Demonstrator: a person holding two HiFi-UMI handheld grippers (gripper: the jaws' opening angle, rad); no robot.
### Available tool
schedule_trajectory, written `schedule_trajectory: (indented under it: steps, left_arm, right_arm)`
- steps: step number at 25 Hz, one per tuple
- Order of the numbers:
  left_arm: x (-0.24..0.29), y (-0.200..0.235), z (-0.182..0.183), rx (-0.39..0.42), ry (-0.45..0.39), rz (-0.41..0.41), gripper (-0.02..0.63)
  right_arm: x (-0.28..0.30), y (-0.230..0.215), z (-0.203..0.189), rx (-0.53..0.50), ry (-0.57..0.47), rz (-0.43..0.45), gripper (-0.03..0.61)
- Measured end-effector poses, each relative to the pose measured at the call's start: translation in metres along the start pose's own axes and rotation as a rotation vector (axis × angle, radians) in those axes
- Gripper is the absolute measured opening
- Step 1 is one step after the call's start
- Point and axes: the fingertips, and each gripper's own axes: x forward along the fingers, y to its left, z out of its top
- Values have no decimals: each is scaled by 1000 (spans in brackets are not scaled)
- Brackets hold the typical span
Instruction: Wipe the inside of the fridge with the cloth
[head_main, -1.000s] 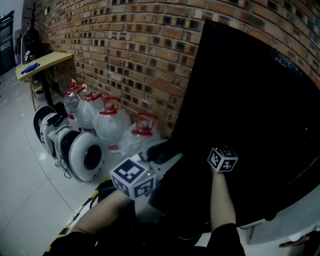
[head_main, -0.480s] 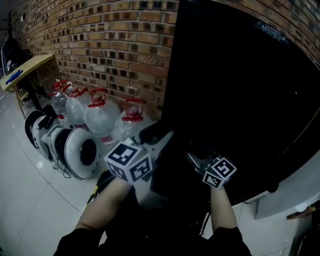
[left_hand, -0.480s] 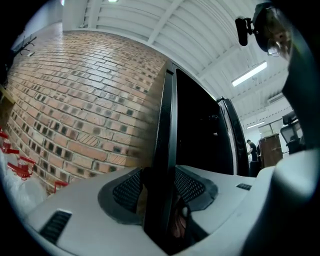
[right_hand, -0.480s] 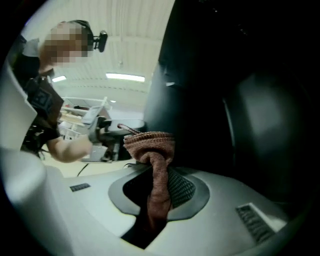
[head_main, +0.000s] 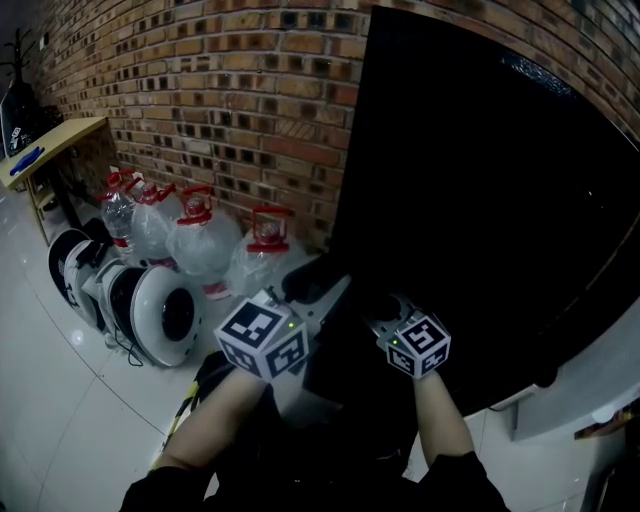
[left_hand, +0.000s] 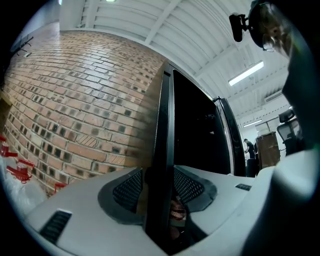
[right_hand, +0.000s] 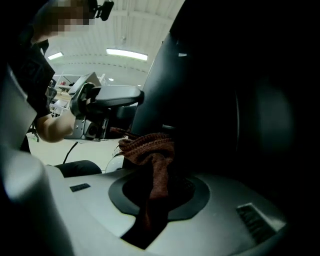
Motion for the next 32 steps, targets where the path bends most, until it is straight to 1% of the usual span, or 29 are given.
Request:
schedule_trajectory:
  steps: [5, 9, 12, 15, 22, 32]
  left_arm:
    - [1, -1, -1, 0, -1, -16, 184]
    - [2, 2, 0, -8, -7, -11, 202]
    - [1, 2, -1, 13, 2, -7, 202]
    - [1, 2, 0, 33, 7, -13, 210]
    - [2, 1, 0, 26, 3, -16, 209]
    - [1, 0, -3, 28, 20, -31, 207]
  right_arm:
    - [2, -15, 3, 1, 32, 23, 80]
    - [13, -59, -7, 63, 59, -17, 80]
    - [22, -78, -13, 101, 66, -26, 80]
    - [28, -94, -13, 73, 89, -61, 80]
    - [40, -126, -20, -2, 167, -137, 80]
    - [55, -168, -36, 44, 196, -231, 80]
